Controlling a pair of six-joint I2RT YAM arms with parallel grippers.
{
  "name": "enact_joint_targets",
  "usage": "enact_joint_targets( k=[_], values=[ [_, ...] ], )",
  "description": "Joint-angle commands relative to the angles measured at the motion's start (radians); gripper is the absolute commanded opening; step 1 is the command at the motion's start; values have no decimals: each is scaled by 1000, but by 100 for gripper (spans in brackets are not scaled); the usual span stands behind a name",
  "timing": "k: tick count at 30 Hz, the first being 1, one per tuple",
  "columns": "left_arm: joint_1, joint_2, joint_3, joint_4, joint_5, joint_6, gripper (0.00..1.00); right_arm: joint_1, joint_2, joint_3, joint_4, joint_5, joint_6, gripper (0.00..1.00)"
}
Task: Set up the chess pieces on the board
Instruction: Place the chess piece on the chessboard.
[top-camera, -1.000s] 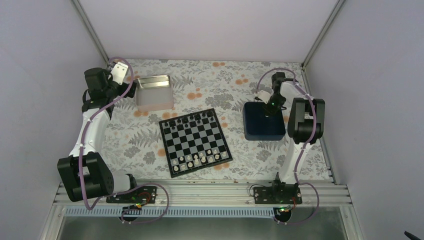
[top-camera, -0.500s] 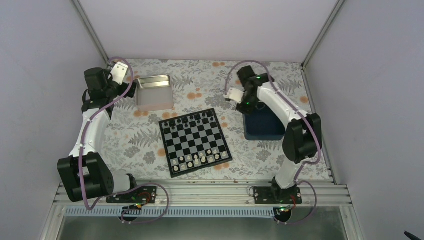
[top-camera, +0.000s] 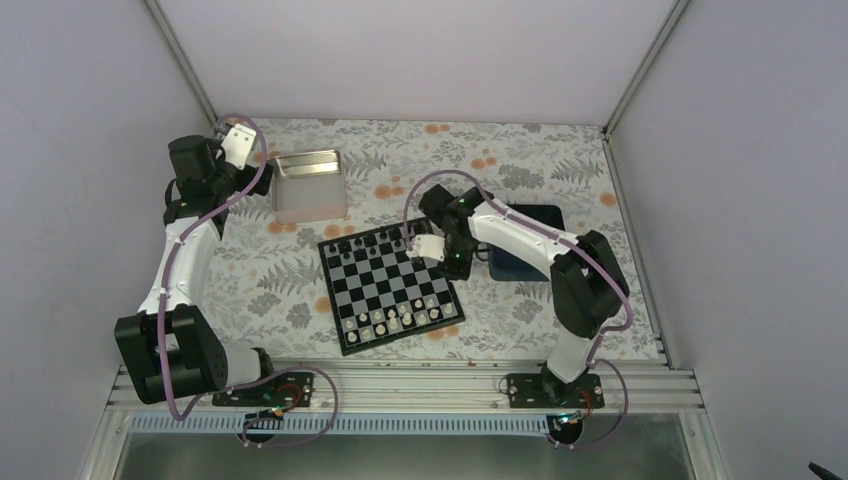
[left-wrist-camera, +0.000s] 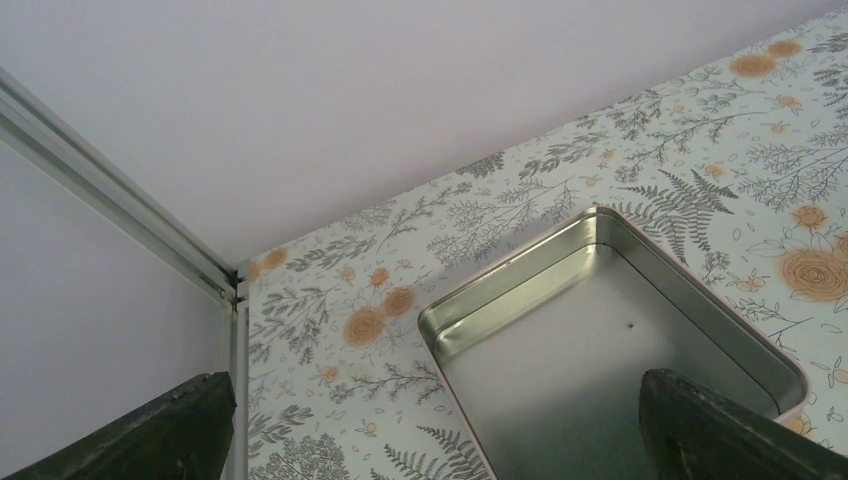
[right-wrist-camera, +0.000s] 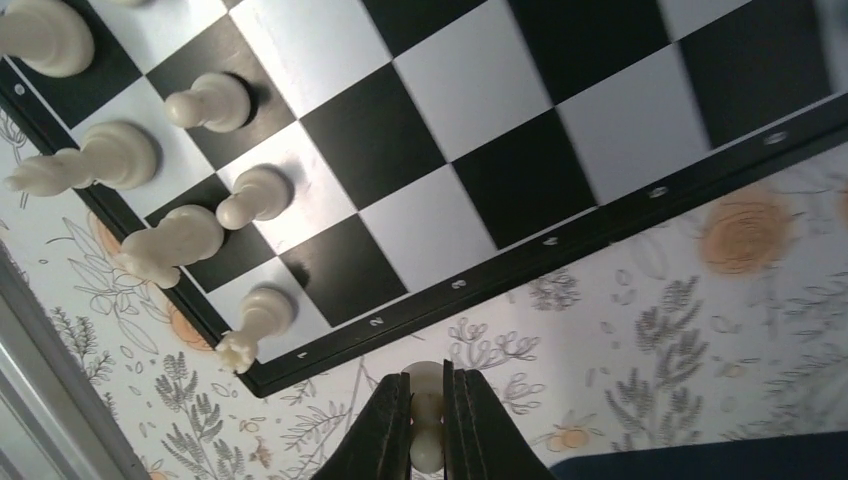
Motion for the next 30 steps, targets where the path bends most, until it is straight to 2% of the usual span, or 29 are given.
enact_joint_targets(
  k=[1,8,30],
  values=[
    [7,-13,6,23,3,-8,100,33,-29,-54,43,-41,41,7],
    [7,-12,6,23,-2,-9,100,77,-18,-90,85,-72,52,7],
    [7,-8,3,25,3,-7,100,85,36,-126,105,-82,49,8]
  ],
)
